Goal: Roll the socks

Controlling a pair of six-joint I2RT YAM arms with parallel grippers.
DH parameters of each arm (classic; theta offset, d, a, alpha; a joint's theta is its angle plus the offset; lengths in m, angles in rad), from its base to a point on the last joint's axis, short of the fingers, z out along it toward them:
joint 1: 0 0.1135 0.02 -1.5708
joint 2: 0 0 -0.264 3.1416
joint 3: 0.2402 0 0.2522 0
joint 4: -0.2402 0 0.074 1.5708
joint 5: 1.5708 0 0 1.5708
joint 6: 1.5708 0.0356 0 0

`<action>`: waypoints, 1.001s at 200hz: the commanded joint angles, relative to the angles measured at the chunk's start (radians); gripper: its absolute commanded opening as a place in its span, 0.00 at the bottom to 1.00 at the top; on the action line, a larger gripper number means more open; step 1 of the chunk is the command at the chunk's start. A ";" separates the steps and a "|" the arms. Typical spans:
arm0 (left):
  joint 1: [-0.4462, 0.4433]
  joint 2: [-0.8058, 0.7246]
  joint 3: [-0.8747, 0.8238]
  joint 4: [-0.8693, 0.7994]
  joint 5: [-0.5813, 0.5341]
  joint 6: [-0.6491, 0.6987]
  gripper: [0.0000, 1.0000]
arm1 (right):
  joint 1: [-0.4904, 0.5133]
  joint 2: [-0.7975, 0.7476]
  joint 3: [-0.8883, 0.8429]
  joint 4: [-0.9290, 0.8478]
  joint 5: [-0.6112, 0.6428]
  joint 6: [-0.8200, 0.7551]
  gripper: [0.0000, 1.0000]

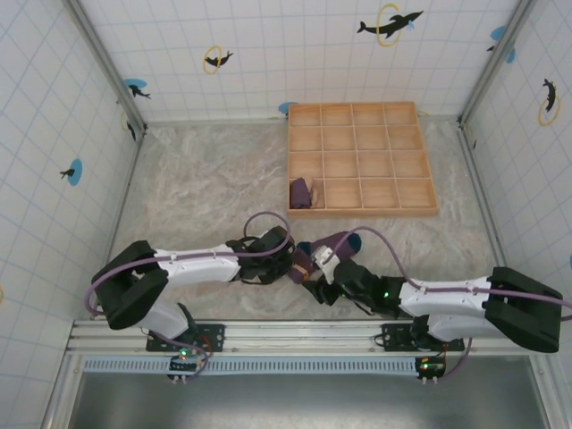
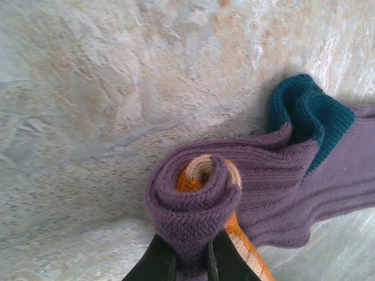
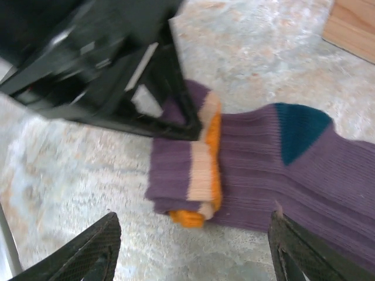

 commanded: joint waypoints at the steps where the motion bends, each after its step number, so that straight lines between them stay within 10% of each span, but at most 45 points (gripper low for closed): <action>1: -0.009 0.040 0.041 -0.042 0.006 -0.040 0.00 | 0.047 0.004 -0.026 0.115 0.092 -0.139 0.68; 137: -0.036 0.113 0.072 0.036 0.044 -0.094 0.00 | 0.005 0.250 -0.036 0.338 0.121 -0.223 0.58; 200: -0.040 0.105 0.036 0.082 0.038 -0.123 0.00 | -0.014 0.300 -0.017 0.313 0.080 -0.167 0.32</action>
